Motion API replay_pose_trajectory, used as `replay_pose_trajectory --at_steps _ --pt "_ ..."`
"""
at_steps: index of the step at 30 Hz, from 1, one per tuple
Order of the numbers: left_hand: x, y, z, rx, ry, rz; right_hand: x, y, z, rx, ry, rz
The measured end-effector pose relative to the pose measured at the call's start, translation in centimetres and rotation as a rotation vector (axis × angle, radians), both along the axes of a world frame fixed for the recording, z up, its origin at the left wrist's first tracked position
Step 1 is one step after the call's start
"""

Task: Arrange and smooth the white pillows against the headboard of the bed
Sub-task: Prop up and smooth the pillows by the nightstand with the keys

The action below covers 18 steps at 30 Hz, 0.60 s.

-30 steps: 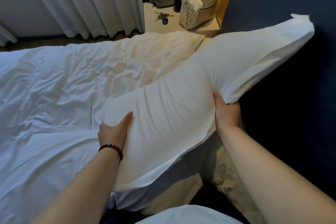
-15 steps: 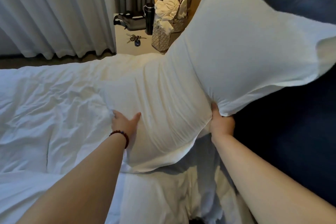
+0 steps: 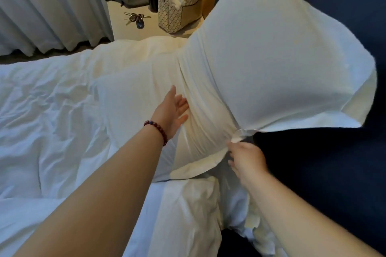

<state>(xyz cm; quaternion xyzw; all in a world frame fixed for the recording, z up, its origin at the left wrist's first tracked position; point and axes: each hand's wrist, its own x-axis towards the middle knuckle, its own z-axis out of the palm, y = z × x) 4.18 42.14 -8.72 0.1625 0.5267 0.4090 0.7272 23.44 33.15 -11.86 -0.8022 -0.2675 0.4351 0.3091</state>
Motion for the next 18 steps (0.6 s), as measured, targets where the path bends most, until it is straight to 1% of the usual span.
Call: replay_pose_trajectory --at_steps 1,2,3,4,5,6,7,9,10,12,14,16,17,18 --pt "-0.2 0.4 -0.2 -0.010 -0.031 -0.019 -0.2 -1.1 0.8 0.068 -0.095 0.127" --pt "-0.3 0.7 -0.5 -0.019 -0.062 -0.039 -0.5 -1.8 1.8 0.186 -0.214 0.255" --pt "-0.4 1.2 -1.0 -0.029 -0.086 -0.065 -0.8 -1.8 3.0 0.345 -0.314 0.359" --pt "-0.1 1.6 -1.5 -0.032 -0.116 -0.101 -1.2 -0.9 3.9 0.505 -0.378 0.447" --pt "0.3 2.0 -2.1 -0.020 -0.140 -0.139 -1.7 0.6 4.4 0.616 -0.415 0.545" --pt "1.1 2.3 -2.6 -0.003 -0.169 -0.175 -2.2 2.6 4.6 0.656 -0.404 0.646" --pt "2.0 2.8 -3.2 -0.001 -0.174 -0.191 -2.7 4.9 4.4 0.597 -0.370 0.727" --pt "3.6 3.5 -4.5 -0.028 -0.147 -0.174 -3.3 9.5 3.1 0.385 -0.245 0.814" --pt "4.2 3.6 -4.9 -0.034 -0.140 -0.158 -3.0 11.3 1.6 0.318 -0.243 0.842" --pt "4.9 3.5 -5.5 -0.045 -0.175 -0.110 -2.2 13.1 -1.9 0.288 -0.437 0.950" --pt "4.5 2.9 -5.6 -0.060 -0.178 0.021 -1.2 13.8 -5.0 0.266 -0.600 1.029" --pt "3.1 2.0 -5.6 -0.015 -0.093 0.195 -1.1 14.1 -6.5 0.207 -0.674 1.058" --pt "2.1 1.3 -5.5 0.037 -0.016 0.261 -1.3 14.0 -6.4 0.179 -0.693 1.070" --pt "1.2 0.4 -5.3 0.116 0.107 0.272 -1.7 13.9 -6.1 0.161 -0.696 1.075"
